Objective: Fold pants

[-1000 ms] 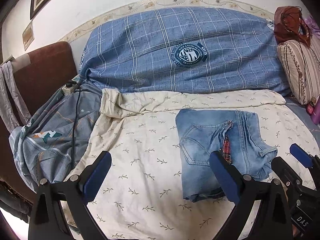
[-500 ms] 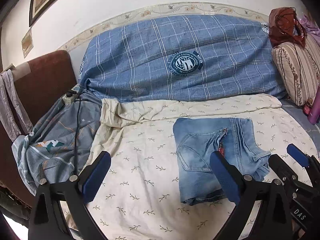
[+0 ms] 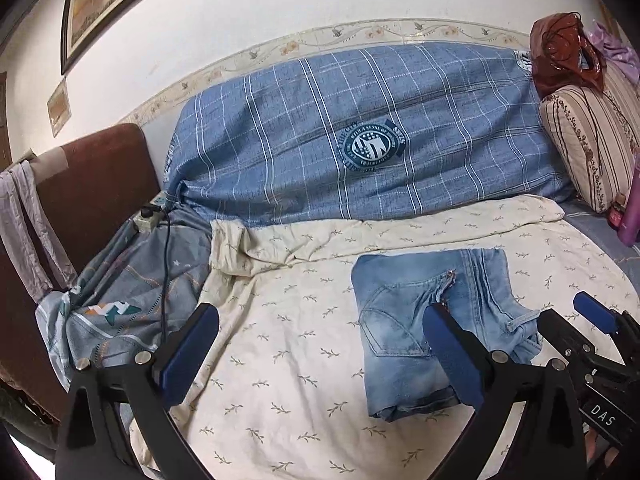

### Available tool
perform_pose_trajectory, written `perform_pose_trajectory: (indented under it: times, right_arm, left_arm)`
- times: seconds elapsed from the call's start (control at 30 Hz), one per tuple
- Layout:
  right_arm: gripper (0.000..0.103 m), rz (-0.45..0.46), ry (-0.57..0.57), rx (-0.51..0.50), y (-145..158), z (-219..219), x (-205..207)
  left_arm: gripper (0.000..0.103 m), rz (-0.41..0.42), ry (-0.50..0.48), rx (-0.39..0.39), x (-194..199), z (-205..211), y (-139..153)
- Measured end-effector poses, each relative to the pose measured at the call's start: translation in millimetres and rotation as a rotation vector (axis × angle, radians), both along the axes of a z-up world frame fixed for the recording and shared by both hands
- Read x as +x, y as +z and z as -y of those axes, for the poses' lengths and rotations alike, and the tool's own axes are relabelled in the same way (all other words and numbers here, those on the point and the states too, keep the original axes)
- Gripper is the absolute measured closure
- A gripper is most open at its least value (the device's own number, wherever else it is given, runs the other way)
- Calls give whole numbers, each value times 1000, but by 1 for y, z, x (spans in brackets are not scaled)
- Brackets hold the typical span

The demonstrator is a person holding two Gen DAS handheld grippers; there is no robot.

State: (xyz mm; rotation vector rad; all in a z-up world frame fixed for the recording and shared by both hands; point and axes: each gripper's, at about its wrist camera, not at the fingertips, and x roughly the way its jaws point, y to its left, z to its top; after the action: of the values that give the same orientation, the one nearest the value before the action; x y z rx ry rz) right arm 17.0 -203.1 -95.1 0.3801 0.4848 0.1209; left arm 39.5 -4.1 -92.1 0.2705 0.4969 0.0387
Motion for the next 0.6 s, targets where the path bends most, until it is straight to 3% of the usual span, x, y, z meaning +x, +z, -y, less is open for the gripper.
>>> perform_pose_trajectory:
  times: [0.6]
  right_arm:
    - [25,25,1,-16,7,-2,-2]
  left_arm:
    - [0,20,20,36,-5,4,6]
